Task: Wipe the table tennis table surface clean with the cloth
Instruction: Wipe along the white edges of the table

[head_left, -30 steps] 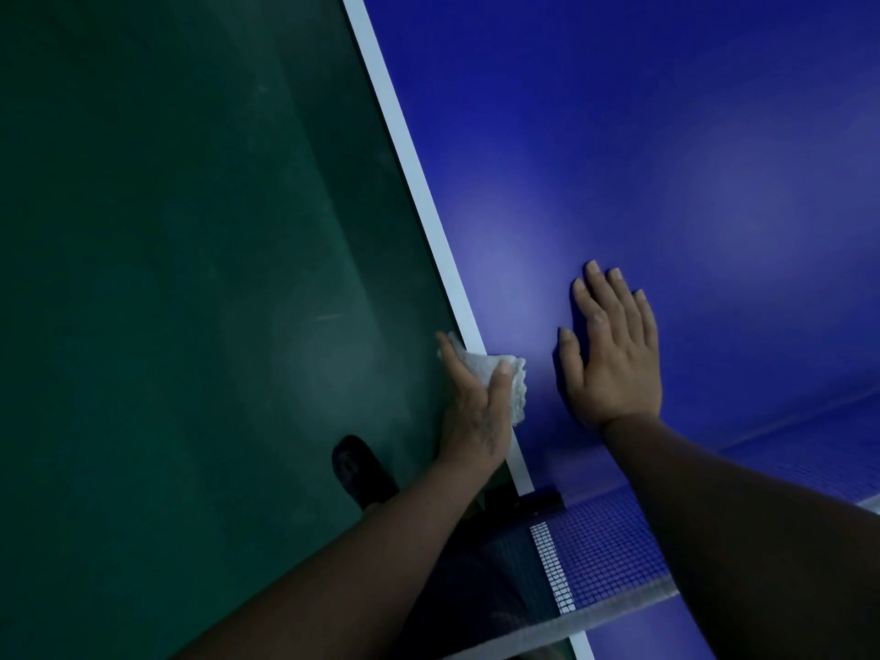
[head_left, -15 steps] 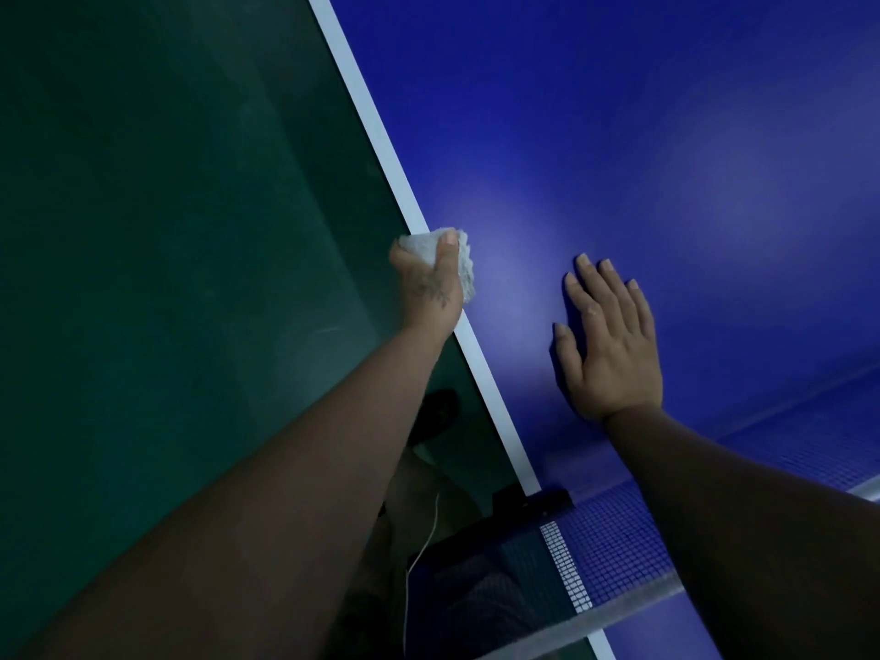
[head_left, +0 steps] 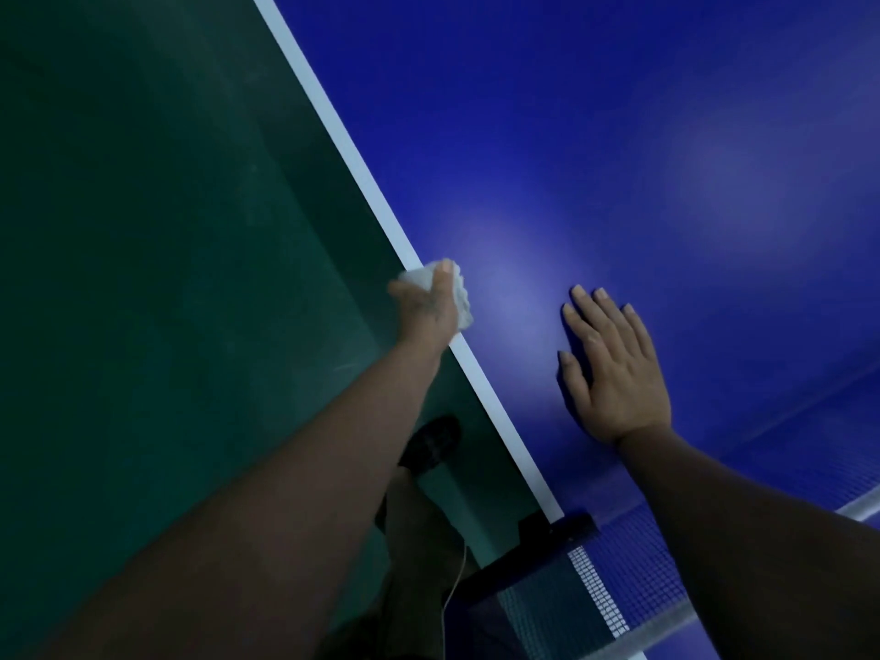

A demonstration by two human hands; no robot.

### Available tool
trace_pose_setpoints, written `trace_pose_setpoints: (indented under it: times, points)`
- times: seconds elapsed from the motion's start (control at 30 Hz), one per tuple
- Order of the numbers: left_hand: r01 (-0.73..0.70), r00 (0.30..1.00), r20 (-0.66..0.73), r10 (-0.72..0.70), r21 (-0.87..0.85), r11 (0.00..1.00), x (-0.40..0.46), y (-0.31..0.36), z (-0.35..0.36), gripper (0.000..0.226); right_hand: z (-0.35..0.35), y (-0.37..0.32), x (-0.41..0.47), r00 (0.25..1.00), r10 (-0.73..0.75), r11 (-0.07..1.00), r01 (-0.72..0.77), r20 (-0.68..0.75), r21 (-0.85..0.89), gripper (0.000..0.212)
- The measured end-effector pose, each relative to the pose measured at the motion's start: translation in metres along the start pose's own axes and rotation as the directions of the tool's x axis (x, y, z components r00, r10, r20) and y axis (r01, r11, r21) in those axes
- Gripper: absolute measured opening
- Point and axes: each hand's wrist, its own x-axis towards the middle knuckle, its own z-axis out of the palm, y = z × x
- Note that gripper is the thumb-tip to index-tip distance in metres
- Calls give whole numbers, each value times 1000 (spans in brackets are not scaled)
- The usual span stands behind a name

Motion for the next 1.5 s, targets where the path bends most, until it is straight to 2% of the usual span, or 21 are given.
trace_pose_setpoints:
  times: [0.07,0.17,0.27,0.37,0.43,0.5,0.6,0.7,0.87,0.97,1.07,1.23,1.5]
  points:
    - [-74,997,0,74,-14,997,3,12,-3,51,0,0,1,1000,6,1000,-6,-1,5,54]
    - [-116,991,68,119,-54,992,-29,-4,6,37,-1,-1,1,1000,11,1000,-11,-14,18,54]
    - [-21,995,98,23,-23,1000,-73,-35,11,26,-1,-3,1,1000,10,1000,-10,-22,21,53]
    - [185,982,20,-190,146,972,-88,-32,13,53,-2,-4,3,1000,11,1000,-11,-28,10,52]
    - [268,962,-10,-272,204,942,-80,-19,11,60,-2,-6,3,1000,7,1000,-8,-22,-19,52]
    - [255,965,8,-261,198,947,-71,-5,8,57,-2,-11,4,1000,21,1000,-21,-16,-21,51]
    - [228,973,13,-232,127,965,-61,16,7,28,-2,-26,13,998,67,998,-68,-14,-2,46]
    - [202,978,18,-206,118,972,-42,36,2,23,4,-45,31,1000,31,999,-31,-1,15,44]
    - [178,984,4,-181,149,973,-3,61,-10,55,18,-84,81,997,67,995,-64,-36,78,43]
    - [192,980,18,-198,173,966,14,72,-16,67,29,-105,116,995,90,991,-84,-49,108,43]
    - [176,983,23,-184,198,964,32,85,-23,65,40,-119,158,994,89,989,-82,-57,121,43]
    - [158,985,42,-165,144,977,73,120,-34,61,55,-134,236,989,121,987,-111,-86,114,41]
    - [150,988,18,-154,126,981,134,174,-45,73,74,-138,313,997,55,998,-53,-53,33,48]
